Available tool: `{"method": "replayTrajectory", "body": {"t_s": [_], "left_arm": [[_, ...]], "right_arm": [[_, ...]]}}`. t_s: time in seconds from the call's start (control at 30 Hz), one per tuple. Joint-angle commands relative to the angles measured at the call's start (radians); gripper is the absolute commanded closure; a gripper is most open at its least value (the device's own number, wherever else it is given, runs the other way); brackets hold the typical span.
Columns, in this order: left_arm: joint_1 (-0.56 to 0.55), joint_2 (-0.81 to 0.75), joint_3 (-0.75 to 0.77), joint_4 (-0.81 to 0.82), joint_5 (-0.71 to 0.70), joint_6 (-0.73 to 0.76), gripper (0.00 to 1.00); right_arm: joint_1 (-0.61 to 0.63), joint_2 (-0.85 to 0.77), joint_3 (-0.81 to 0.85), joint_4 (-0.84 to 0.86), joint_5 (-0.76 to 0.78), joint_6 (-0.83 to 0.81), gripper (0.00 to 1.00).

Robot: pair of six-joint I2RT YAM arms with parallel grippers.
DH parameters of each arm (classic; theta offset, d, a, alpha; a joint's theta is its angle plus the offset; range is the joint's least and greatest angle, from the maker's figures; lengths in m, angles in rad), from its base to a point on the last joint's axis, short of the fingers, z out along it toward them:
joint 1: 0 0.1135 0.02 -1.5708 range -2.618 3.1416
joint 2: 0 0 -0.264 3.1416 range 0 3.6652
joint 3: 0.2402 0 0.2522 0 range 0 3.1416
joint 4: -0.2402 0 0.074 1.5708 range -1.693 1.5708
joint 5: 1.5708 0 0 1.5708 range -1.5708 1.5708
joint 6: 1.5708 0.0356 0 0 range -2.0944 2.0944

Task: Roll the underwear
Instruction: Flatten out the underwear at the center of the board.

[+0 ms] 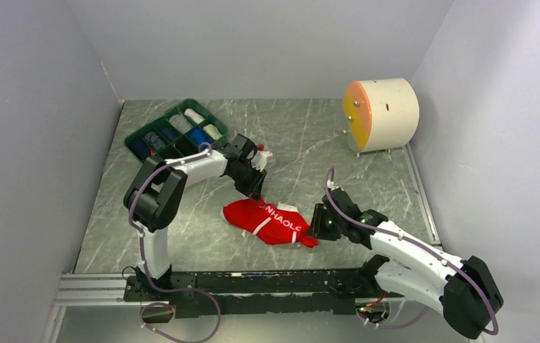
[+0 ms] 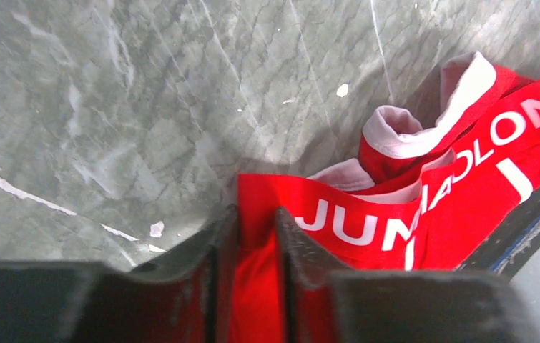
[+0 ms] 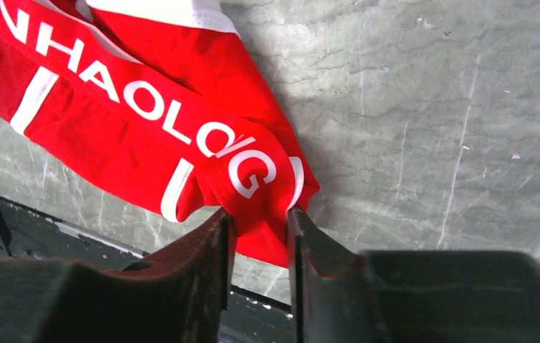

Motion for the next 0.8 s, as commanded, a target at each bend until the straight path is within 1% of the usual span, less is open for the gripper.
{"method": "replayTrajectory", "body": {"t_s": [0.0, 0.03, 0.07, 0.1, 0.17, 0.23, 0.3, 0.33, 0.47, 0.53, 0.57, 0.7, 0.77], "left_arm": [[-0.004, -0.053, 0.009, -0.008, 0.009, 0.015, 0.8], [-0.003, -0.065, 0.009, -0.01, 0.013, 0.017, 0.86], [-0.004, -0.078, 0.009, -0.013, 0.005, 0.017, 0.93], [-0.003, -0.093, 0.007, -0.013, -0.01, 0.011, 0.95], [0.005, -0.132, -0.007, 0.001, -0.036, 0.005, 0.95], [0.022, -0.181, -0.029, 0.021, -0.056, -0.042, 0.95], [0.045, -0.224, -0.053, 0.042, -0.071, -0.077, 0.95], [0.061, -0.249, -0.067, 0.054, -0.075, -0.093, 0.95], [0.135, -0.335, -0.149, 0.115, -0.053, -0.145, 0.95], [0.162, -0.363, -0.175, 0.126, -0.035, -0.153, 0.95], [0.171, -0.372, -0.187, 0.128, -0.029, -0.153, 0.95], [0.179, -0.381, -0.215, 0.134, -0.009, -0.149, 0.95], [0.179, -0.376, -0.225, 0.142, 0.007, -0.151, 0.95]], "right_arm": [[-0.005, -0.005, 0.059, -0.032, -0.022, -0.032, 0.62], [-0.005, -0.015, 0.062, -0.046, -0.019, -0.027, 0.58], [-0.005, -0.026, 0.064, -0.06, -0.015, -0.02, 0.51], [-0.005, -0.042, 0.062, -0.067, -0.018, -0.009, 0.48], [-0.005, -0.075, 0.071, -0.108, 0.005, 0.028, 0.45], [-0.006, -0.108, 0.083, -0.153, 0.043, 0.071, 0.35], [-0.007, -0.146, 0.081, -0.172, 0.079, 0.116, 0.2], [-0.007, -0.156, 0.071, -0.171, 0.079, 0.136, 0.18], [-0.007, -0.191, 0.016, -0.154, 0.066, 0.216, 0.11], [-0.007, -0.197, -0.006, -0.164, 0.086, 0.274, 0.09], [-0.007, -0.201, -0.016, -0.176, 0.102, 0.316, 0.08], [-0.009, -0.238, -0.036, -0.174, 0.152, 0.39, 0.07], [-0.009, -0.257, -0.059, -0.108, 0.145, 0.39, 0.06]]}}
